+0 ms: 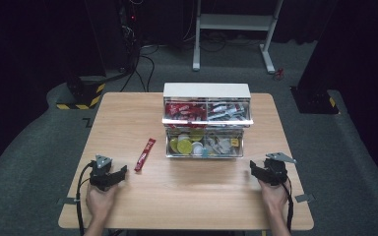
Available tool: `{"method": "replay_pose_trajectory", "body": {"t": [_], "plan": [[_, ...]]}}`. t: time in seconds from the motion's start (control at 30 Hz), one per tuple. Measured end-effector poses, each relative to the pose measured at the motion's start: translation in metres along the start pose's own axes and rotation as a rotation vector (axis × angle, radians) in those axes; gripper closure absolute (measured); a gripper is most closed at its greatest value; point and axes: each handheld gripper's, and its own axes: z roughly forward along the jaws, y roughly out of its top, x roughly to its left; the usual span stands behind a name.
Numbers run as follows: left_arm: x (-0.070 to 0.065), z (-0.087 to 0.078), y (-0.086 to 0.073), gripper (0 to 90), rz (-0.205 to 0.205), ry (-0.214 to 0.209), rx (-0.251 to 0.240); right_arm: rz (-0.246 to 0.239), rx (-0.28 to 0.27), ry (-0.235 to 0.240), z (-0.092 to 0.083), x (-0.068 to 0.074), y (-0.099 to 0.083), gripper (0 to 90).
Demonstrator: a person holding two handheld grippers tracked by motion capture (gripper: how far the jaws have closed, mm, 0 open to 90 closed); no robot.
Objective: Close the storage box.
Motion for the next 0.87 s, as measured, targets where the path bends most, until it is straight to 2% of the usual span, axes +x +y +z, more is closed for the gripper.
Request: {"method": "replay_pose_trajectory", "body": {"t": [0.1,0.2,0.47,0.77,0.87], "plan": [[0.000,0.000,0.000,33.6,0.000,0.000,-0.001,-0.014,0.037,-0.032,0.010,0.001,-0.007,34.1],[0.000,0.000,0.000,33.7,0.003,-0.002,0.000,-0.039,0.033,-0.053,0.014,0.002,-0.011,33.8],[0.000,0.000,0.000,33.3,-0.002,-0.006,-0.001,-0.032,0.042,-0.059,0.016,0.001,-0.010,26.9],[0.000,0.000,0.000,32.7,0.004,-0.008,0.004,-0.036,0.042,-0.053,0.016,0.000,-0.010,25.6],[0.001,0.001,0.000,31.8,-0.011,0.003,0.003,-0.040,0.043,-0.042,0.017,0.000,-0.009,25.4]]}}
